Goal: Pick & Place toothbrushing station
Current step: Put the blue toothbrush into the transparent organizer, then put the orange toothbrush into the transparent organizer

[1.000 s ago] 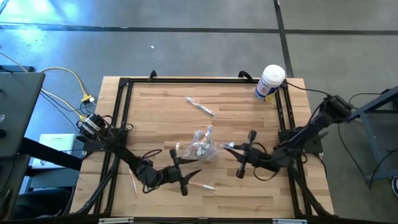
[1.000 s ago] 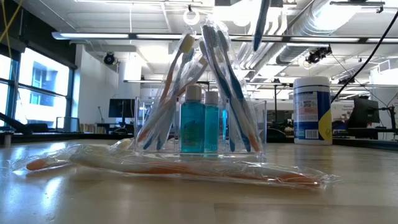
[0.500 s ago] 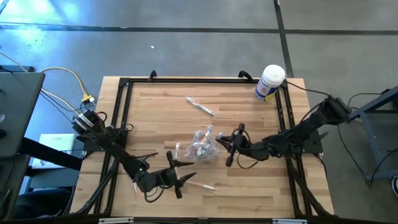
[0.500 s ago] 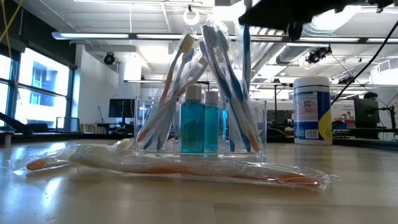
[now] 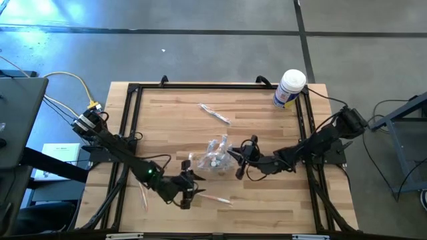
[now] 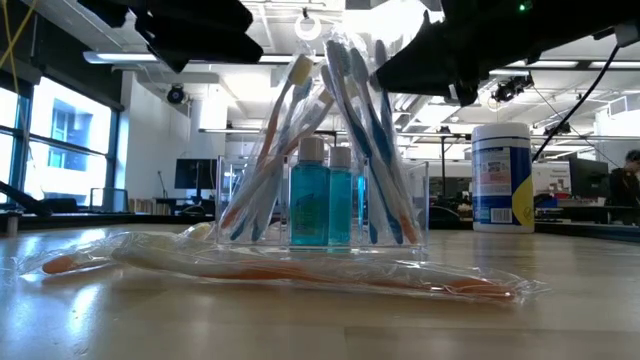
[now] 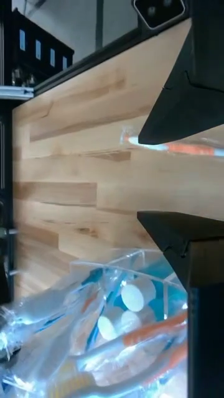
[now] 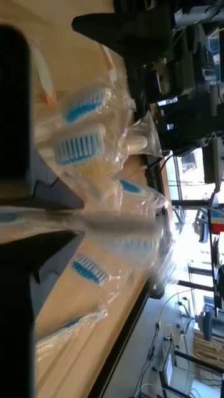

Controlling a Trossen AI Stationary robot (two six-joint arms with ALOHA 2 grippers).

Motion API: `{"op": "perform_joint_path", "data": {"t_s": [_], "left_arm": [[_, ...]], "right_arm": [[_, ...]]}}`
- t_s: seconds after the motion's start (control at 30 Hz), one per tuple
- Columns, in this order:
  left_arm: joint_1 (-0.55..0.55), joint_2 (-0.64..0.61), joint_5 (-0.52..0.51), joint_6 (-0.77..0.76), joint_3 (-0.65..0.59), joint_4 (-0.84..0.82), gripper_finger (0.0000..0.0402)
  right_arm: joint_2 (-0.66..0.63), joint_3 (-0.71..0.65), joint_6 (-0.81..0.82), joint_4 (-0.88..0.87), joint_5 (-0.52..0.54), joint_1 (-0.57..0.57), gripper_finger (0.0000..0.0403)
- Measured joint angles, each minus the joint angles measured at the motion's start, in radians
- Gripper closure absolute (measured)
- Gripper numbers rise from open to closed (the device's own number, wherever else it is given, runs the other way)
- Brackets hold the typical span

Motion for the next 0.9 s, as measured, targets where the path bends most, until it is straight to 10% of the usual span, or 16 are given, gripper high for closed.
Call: {"op": "perform_joint_path", "data": {"t_s": [0.57,0.77,0.9], "left_arm": [[-0.015,-0.006,-0.006,-0.037,0.000,-0.010,0.0222],[0.037,-0.027,-0.050,-0.407,0.000,-0.299,0.0222],[0.125,-0.031,0.099,-0.717,0.000,-0.505,0.0222]], "right_arm": [[-0.130,0.001,-0.219,-0.004,0.234,0.149,0.0185],[-0.165,0.001,-0.314,0.016,0.373,0.245,0.0189],[-0.163,0.001,-0.322,0.020,0.399,0.268,0.0189]]}}
